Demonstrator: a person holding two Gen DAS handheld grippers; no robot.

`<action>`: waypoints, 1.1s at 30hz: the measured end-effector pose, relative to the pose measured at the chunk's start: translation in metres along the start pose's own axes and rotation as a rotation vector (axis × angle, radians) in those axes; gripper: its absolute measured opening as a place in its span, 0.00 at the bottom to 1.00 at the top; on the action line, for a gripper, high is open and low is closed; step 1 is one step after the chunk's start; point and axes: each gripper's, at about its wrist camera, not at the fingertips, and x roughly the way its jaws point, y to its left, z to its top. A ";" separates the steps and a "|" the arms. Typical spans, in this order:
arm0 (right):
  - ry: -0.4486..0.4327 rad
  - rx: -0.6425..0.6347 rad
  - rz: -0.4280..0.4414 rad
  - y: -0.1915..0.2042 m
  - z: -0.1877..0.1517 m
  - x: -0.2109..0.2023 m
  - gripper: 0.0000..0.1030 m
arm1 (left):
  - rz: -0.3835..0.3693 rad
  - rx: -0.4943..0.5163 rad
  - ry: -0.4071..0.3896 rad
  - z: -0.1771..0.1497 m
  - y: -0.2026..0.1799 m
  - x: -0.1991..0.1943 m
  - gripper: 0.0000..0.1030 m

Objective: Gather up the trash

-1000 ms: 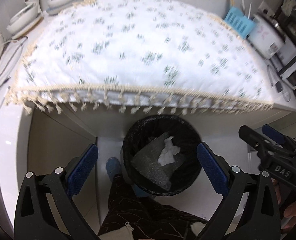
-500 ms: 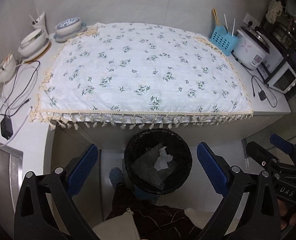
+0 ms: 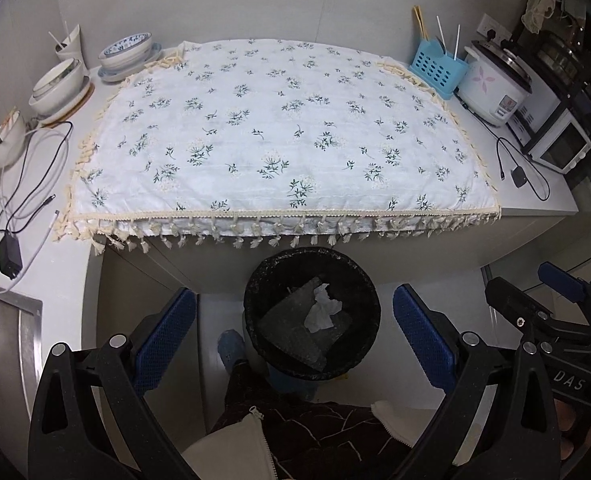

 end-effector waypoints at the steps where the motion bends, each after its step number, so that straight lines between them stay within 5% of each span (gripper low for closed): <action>1: 0.001 -0.001 0.000 0.000 0.000 0.000 0.92 | 0.004 0.001 0.004 0.000 0.000 0.001 0.94; 33: 0.016 -0.025 -0.002 -0.001 0.005 0.006 0.92 | 0.027 0.005 0.029 -0.001 -0.003 0.007 0.94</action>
